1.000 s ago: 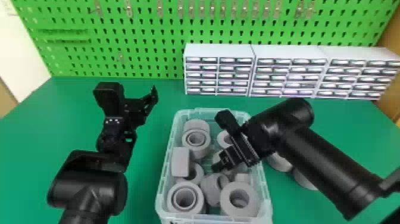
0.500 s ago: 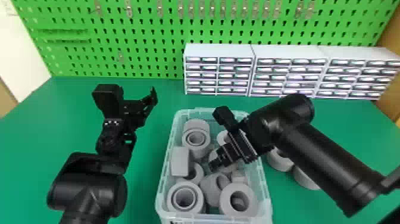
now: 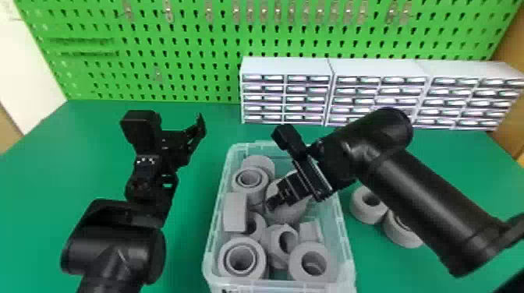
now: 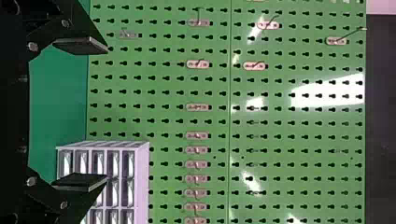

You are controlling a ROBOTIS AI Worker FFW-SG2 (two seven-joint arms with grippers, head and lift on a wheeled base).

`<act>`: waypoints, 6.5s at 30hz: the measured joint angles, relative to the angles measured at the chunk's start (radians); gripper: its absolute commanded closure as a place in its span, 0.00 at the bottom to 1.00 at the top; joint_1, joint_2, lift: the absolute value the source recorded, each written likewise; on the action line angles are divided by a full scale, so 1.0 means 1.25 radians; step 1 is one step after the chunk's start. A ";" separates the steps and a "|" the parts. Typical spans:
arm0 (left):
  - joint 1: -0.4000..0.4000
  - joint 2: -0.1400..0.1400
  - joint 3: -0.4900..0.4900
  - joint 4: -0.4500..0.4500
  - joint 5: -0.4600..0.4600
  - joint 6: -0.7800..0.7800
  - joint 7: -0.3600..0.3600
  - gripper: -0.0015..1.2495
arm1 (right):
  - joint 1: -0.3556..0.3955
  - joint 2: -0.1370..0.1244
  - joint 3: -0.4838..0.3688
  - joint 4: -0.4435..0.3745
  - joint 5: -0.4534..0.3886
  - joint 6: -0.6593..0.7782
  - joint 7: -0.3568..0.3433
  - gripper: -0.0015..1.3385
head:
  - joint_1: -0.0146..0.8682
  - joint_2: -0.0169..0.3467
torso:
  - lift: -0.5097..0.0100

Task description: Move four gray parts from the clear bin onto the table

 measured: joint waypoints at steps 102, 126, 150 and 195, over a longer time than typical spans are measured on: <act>0.017 0.009 -0.013 0.000 0.000 0.000 0.016 0.23 | 0.156 -0.068 -0.447 -0.447 0.266 0.269 0.000 0.77 | 0.80 0.24 | 0.88; 0.009 0.007 -0.005 0.000 0.000 0.000 0.023 0.23 | 0.265 -0.107 -0.476 -0.581 0.216 0.270 0.000 0.77 | 0.80 0.24 | 0.88; 0.006 0.006 0.007 0.000 0.001 0.000 0.030 0.23 | 0.334 -0.136 -0.444 -0.590 0.210 0.270 0.000 0.77 | 0.80 0.24 | 0.88; 0.003 -0.011 0.007 0.006 -0.004 0.000 0.036 0.24 | 0.358 -0.142 -0.378 -0.473 0.232 0.270 0.000 0.77 | 0.80 0.24 | 0.88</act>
